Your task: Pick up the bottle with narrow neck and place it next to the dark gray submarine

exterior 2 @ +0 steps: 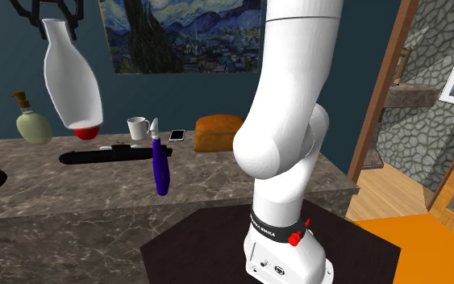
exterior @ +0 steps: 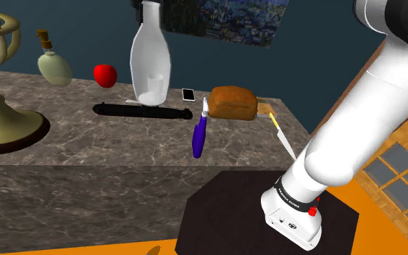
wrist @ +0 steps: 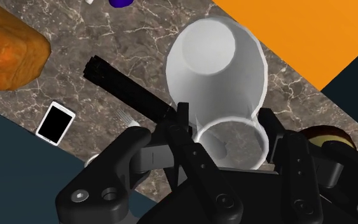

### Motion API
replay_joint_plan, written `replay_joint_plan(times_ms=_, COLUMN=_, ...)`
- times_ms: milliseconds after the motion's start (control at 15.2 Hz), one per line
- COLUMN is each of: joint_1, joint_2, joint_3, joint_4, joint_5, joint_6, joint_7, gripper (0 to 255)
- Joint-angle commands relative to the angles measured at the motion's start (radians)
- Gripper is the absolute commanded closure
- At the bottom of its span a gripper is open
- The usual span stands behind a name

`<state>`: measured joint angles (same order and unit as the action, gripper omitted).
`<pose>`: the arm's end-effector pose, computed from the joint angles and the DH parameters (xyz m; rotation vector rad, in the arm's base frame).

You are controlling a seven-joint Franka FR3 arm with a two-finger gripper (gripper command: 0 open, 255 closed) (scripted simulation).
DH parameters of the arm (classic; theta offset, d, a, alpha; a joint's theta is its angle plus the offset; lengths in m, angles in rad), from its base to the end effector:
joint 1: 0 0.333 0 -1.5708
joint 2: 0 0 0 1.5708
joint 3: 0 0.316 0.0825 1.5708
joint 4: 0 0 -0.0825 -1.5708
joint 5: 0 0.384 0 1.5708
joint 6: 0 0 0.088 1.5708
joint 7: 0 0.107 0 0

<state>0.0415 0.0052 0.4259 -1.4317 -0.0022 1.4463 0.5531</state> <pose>0.4848 0.2436 0.6757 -3.1339 0.1348 -0.0135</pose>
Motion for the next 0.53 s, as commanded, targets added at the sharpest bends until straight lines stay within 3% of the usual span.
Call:
replay_joint_plan(times_ms=0, joint_1=-0.003, joint_2=-0.013, joint_3=-0.003, joint_4=-0.042, joint_5=0.005, joint_6=0.031, joint_7=-0.005, gripper=255)
replay_joint_plan(times_ms=462, joint_1=-0.007, joint_2=-0.050, joint_3=-0.008, joint_4=-0.180, joint_5=0.020, joint_6=0.135, joint_7=-0.016, gripper=255)
